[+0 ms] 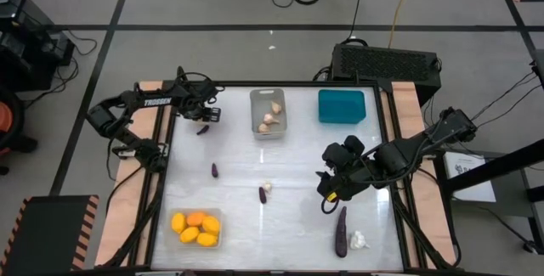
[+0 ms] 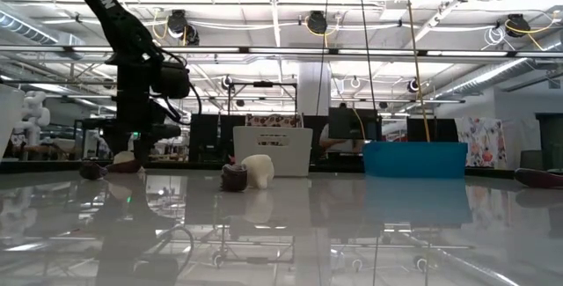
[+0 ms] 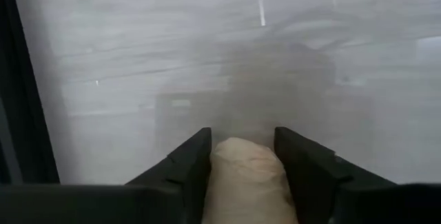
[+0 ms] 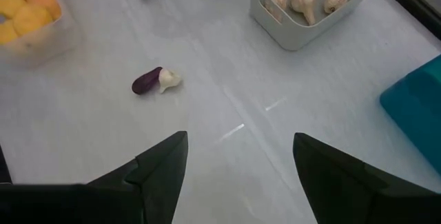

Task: Sort produce into baskets
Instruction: Put the garlic into the white bin

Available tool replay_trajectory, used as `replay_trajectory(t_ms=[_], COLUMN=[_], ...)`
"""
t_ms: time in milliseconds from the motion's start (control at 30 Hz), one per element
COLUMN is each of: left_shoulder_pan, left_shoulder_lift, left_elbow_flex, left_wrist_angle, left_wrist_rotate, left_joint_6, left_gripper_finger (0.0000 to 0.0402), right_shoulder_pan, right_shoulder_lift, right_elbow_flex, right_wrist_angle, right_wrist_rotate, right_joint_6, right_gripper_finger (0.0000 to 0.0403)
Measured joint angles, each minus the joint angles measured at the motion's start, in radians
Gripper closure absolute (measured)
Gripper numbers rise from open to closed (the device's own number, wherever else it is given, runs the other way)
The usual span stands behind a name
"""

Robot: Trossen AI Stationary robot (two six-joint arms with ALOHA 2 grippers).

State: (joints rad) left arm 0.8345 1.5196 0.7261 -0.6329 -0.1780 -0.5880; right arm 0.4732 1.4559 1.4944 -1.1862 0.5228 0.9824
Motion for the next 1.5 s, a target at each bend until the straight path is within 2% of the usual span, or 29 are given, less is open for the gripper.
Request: replay_trajectory(t_ms=[100,267,467,633,800,1000,1067,1267,1400,1500], left_shoulder_pan=[0.000,0.000,-0.033,-0.092,-0.204,-0.341,-0.363,-0.401,-0.412,-0.411], left_shoulder_lift=[0.000,-0.013,-0.093,-0.156,-0.165,-0.071,-0.027,0.104,0.140,0.139], left_elbow_flex=[0.000,0.006,0.061,0.110,0.112,0.114,0.114,0.155,0.177,0.197], left_wrist_angle=[0.000,-0.009,0.020,0.169,0.441,0.831,0.897,0.906,0.901,0.910], left_wrist_rotate=[0.002,0.026,0.038,0.072,0.148,0.134,0.125,0.140,0.108,0.097], left_joint_6=[0.000,0.001,-0.006,-0.024,-0.171,-0.247,-0.278,-0.290,-0.210,-0.133], left_gripper_finger=[0.0257,0.0257,0.0257,0.0257,0.0258,0.0258,0.0258,0.0258,0.0254,0.0237], right_shoulder_pan=[0.000,0.000,0.000,-0.001,-0.001,-0.001,0.000,0.000,0.002,0.012], right_shoulder_lift=[0.000,0.000,0.000,0.000,0.000,0.000,0.000,0.000,0.000,0.000], right_elbow_flex=[0.000,0.000,0.000,0.000,0.000,0.000,0.000,0.000,0.000,0.000], right_wrist_angle=[0.000,-0.001,-0.003,-0.007,-0.013,-0.017,-0.021,-0.021,-0.021,-0.021], right_wrist_rotate=[0.000,0.000,0.000,0.000,0.000,0.000,0.000,0.000,-0.001,-0.001], right_joint_6=[-0.005,-0.013,-0.038,-0.051,-0.051,-0.036,-0.036,-0.018,0.001,0.001], right_gripper_finger=[0.0147,0.0147,0.0147,0.0147,0.0147,0.0147,0.0147,0.0147,0.0147,0.0147])
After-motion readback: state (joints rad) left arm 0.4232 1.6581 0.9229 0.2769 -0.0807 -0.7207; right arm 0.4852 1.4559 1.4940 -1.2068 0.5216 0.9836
